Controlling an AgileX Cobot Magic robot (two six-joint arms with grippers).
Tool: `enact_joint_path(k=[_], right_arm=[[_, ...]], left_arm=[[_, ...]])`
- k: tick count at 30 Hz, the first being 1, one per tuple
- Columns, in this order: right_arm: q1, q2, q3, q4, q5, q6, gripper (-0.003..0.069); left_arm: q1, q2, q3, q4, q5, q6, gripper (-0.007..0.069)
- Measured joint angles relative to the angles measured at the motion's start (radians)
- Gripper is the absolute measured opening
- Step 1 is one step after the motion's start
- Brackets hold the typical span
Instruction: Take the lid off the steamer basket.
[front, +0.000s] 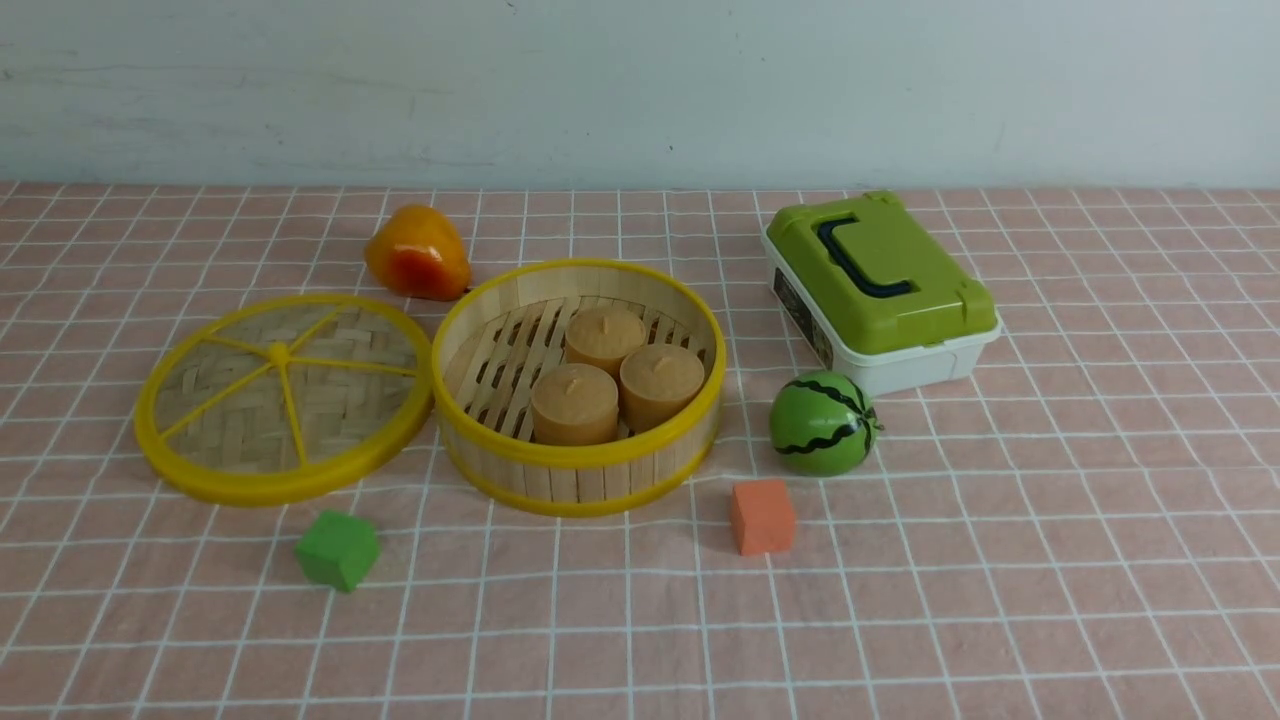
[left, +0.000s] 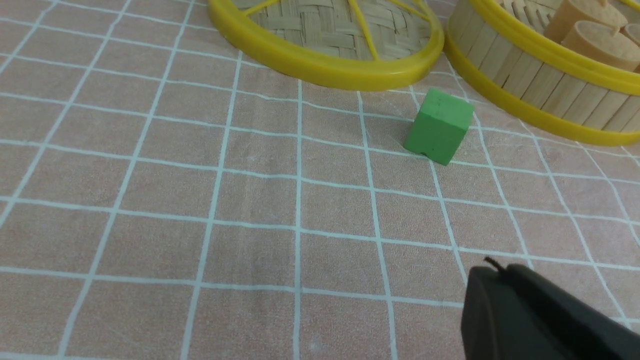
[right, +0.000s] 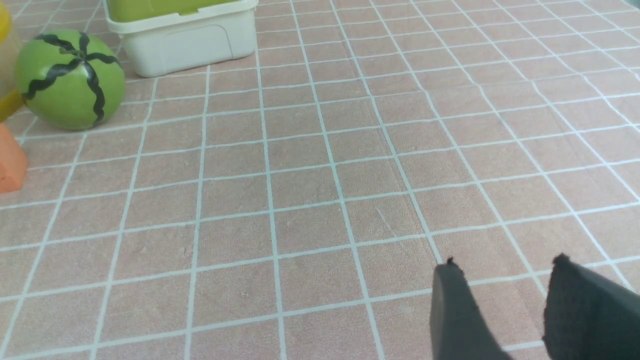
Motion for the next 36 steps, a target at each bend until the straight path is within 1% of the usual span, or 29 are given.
enact_joint_path(k=[27, 36], right_arm=[[0.000, 0.000, 0.000, 0.000, 0.000, 0.000, 0.0241], [0.000, 0.000, 0.000, 0.000, 0.000, 0.000, 0.0242]], left_arm=[[0.000, 0.000, 0.000, 0.000, 0.001, 0.000, 0.0005], [0.000, 0.000, 0.000, 0.000, 0.002, 0.000, 0.0019]])
